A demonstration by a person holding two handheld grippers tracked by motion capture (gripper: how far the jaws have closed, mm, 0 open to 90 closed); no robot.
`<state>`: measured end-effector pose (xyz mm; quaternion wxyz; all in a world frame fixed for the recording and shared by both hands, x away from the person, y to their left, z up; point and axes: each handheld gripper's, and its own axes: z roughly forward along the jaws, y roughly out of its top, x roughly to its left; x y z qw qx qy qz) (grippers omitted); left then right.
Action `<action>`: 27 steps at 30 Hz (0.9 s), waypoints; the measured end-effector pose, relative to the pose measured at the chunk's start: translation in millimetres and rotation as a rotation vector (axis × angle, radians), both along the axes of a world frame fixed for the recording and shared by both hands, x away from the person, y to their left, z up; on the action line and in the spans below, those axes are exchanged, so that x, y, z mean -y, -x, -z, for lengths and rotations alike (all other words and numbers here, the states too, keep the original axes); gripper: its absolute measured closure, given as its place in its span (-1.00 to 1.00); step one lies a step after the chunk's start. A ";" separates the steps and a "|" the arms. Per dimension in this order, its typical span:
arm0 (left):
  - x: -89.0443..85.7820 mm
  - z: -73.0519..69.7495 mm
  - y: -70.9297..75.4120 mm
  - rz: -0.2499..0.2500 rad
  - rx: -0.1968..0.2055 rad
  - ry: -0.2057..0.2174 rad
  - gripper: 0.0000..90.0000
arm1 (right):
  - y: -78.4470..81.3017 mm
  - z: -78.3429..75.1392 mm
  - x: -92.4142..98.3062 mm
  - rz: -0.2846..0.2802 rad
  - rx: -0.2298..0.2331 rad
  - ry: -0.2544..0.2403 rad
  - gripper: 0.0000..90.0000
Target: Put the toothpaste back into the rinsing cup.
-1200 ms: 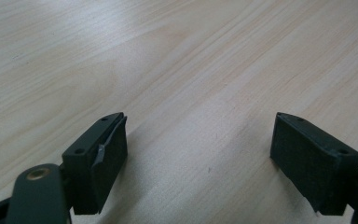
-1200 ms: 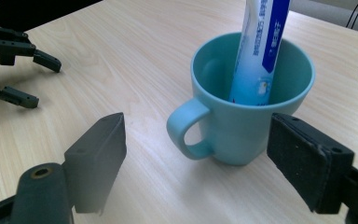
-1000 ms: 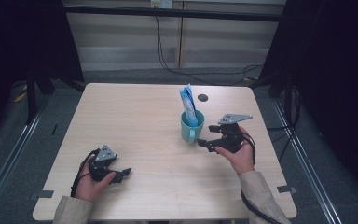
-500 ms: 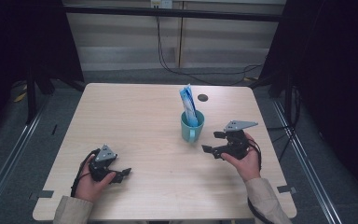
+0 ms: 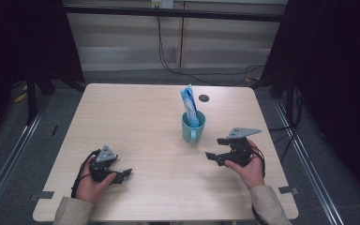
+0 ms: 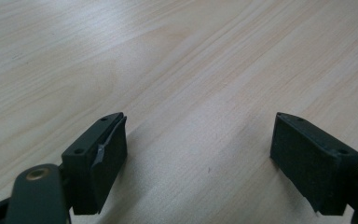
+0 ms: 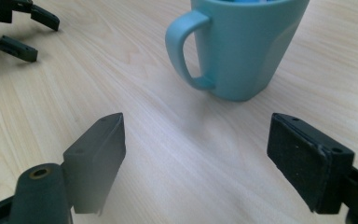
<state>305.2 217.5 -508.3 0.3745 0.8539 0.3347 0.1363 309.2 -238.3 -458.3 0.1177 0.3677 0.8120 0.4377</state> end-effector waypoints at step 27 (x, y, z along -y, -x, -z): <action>-0.1 -0.1 0.0 0.001 0.000 -0.002 -0.59 | 24.3 36.3 8.8 0.001 -0.036 0.099 -0.58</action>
